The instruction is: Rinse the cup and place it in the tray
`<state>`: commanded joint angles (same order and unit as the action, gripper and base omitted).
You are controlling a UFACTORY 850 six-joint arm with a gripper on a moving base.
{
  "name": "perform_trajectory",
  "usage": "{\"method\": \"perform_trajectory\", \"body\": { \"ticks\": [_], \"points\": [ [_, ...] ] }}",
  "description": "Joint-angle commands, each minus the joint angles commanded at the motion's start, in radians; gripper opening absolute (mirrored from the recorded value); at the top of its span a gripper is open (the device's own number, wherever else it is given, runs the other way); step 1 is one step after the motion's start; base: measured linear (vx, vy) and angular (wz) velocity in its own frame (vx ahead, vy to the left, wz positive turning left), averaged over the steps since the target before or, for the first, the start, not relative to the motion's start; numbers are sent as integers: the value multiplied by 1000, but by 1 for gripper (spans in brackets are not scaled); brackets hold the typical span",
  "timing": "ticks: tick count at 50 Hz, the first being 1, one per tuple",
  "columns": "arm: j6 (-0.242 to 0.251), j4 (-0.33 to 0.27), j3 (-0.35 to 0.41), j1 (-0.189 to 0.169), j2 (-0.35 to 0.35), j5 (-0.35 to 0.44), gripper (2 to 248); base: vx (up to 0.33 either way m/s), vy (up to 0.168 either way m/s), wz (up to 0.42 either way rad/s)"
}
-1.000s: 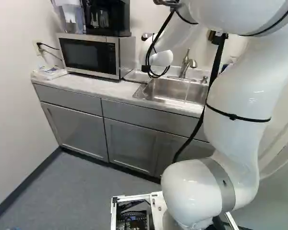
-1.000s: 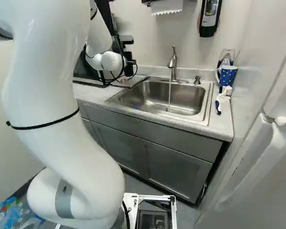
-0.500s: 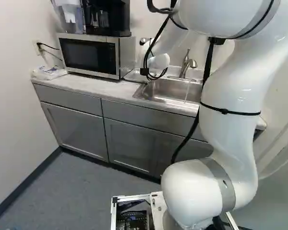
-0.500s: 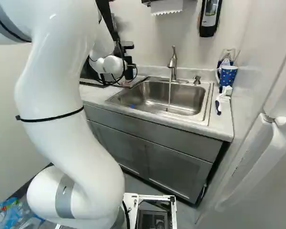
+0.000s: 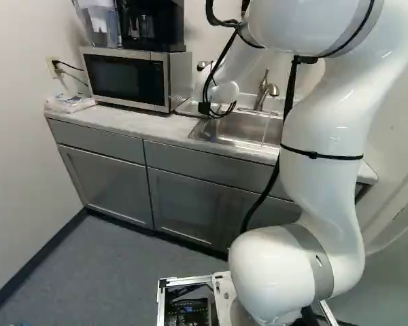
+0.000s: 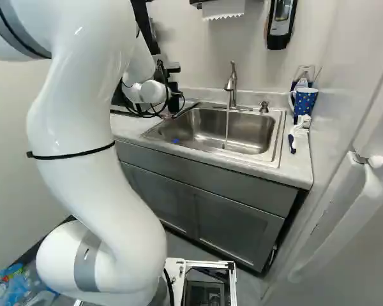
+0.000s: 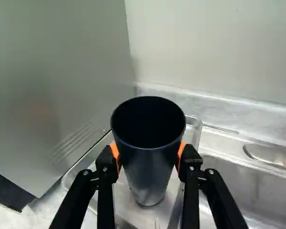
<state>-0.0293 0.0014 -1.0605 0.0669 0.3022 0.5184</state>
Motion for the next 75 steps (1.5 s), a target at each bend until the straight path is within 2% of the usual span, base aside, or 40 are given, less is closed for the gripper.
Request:
{"method": "perform_trajectory", "body": {
  "ticks": [21, 22, 26, 27, 32, 33, 37, 38, 75],
  "points": [
    [0, 0, 2, 0, 6, 0, 131, 0, 0, 0],
    [0, 0, 2, 0, 6, 0, 162, 0, 0, 0],
    [0, 0, 2, 0, 6, 0, 162, 0, 0, 0],
    [0, 0, 2, 0, 6, 0, 196, 0, 0, 0],
    [0, 0, 2, 0, 6, 0, 196, 0, 0, 0],
    [0, 0, 2, 0, 6, 0, 231, 0, 0, 0],
    [0, 0, 2, 0, 6, 0, 231, 0, 0, 0],
    [0, 0, 2, 0, 6, 0, 247, 0, 0, 0],
    [0, 0, -11, 0, -33, 0, 247, 0, 0, 0]
  ]
}}
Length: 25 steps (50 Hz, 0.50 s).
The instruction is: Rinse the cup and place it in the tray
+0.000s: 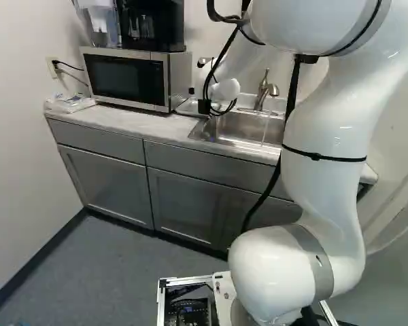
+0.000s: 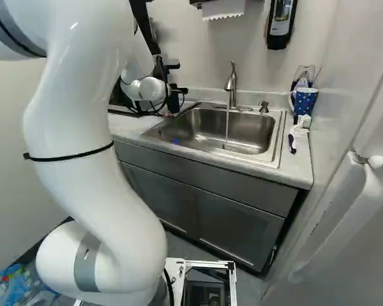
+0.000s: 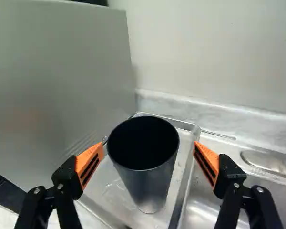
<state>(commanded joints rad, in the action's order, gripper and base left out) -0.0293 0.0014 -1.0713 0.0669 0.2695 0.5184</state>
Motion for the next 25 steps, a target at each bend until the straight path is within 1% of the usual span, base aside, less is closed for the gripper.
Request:
{"method": "perform_trajectory", "body": {
  "ticks": [25],
  "points": [
    [0, 0, -17, 0, -33, 0, 247, 0, 0, 0]
  ]
}}
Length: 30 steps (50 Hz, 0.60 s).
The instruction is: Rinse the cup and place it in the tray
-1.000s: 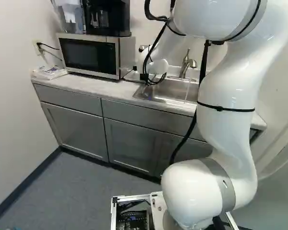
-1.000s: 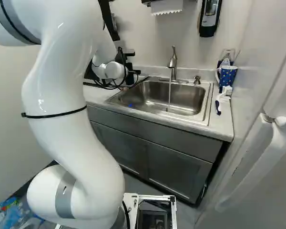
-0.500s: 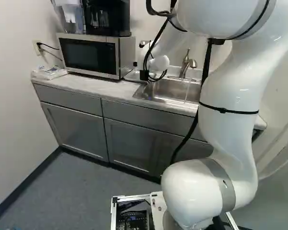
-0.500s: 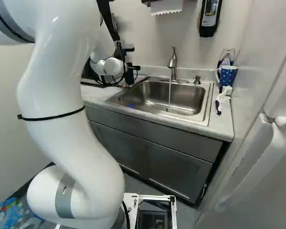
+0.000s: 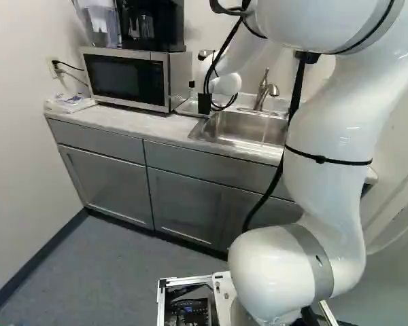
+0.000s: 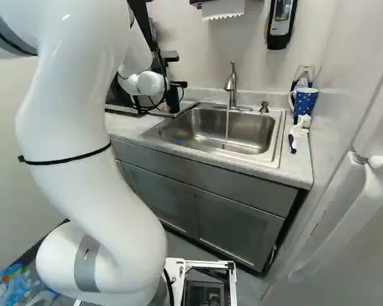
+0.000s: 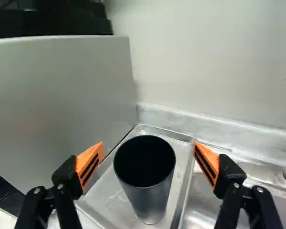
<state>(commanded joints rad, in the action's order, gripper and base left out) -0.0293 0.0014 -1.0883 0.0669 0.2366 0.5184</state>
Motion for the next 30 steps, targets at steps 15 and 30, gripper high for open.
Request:
{"method": "perform_trajectory", "body": {
  "ticks": [15, 30],
  "points": [
    [0, 0, -13, 0, -17, 0, 247, 0, 0, 0],
    [0, 0, -24, -20, -35, 0, 247, 0, 0, 0]
  ]
}}
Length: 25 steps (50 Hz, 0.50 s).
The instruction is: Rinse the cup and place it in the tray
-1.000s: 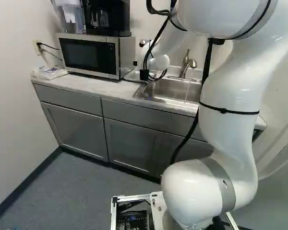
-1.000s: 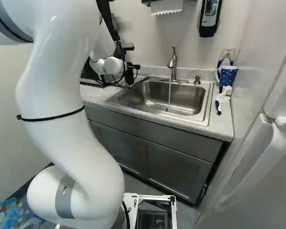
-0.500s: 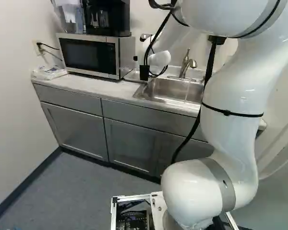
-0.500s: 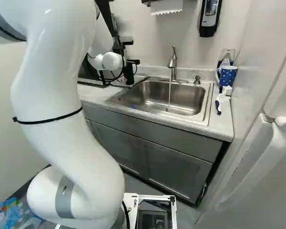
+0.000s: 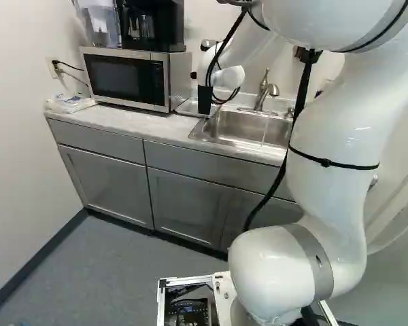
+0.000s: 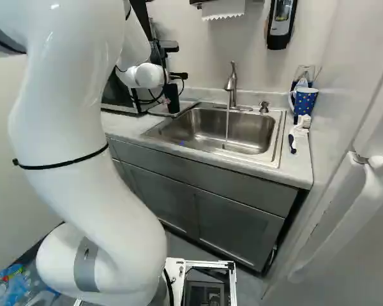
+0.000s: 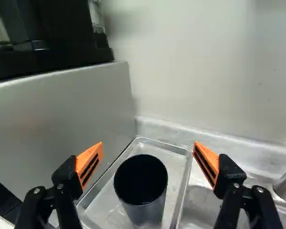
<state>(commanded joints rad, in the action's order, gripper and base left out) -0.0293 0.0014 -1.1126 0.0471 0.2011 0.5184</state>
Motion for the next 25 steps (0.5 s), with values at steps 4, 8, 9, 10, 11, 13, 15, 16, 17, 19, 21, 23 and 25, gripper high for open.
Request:
{"method": "perform_trajectory", "body": {
  "ticks": [4, 8, 9, 10, 11, 13, 15, 16, 17, 19, 21, 23, 25],
  "points": [
    [0, 0, -3, -10, -5, 0, 247, 0, 0, 0],
    [0, 0, -7, -20, -9, 0, 247, 0, 0, 0],
    [0, 0, -8, -23, -10, 0, 247, 0, 0, 0],
    [0, 0, -9, -25, -11, 0, 247, 0, 0, 0],
    [0, 0, -9, -28, -12, 0, 247, 0, 0, 0],
    [0, 0, -11, -33, -14, 0, 247, 0, 0, 0],
    [0, 0, -14, -38, -16, 0, 247, 0, 0, 0],
    [0, 0, -15, -41, -17, 0, 247, 0, 0, 0],
    [0, 0, -16, -44, -18, 0, 247, 0, 0, 0],
    [0, 0, -18, -49, -20, 0, 247, 0, 0, 0],
    [0, 0, -20, -54, -22, 0, 247, 0, 0, 0],
    [0, 0, -23, -59, -23, 0, 247, 0, 0, 0],
    [0, 0, -25, -65, -25, 0, 247, 0, 0, 0]
  ]
}}
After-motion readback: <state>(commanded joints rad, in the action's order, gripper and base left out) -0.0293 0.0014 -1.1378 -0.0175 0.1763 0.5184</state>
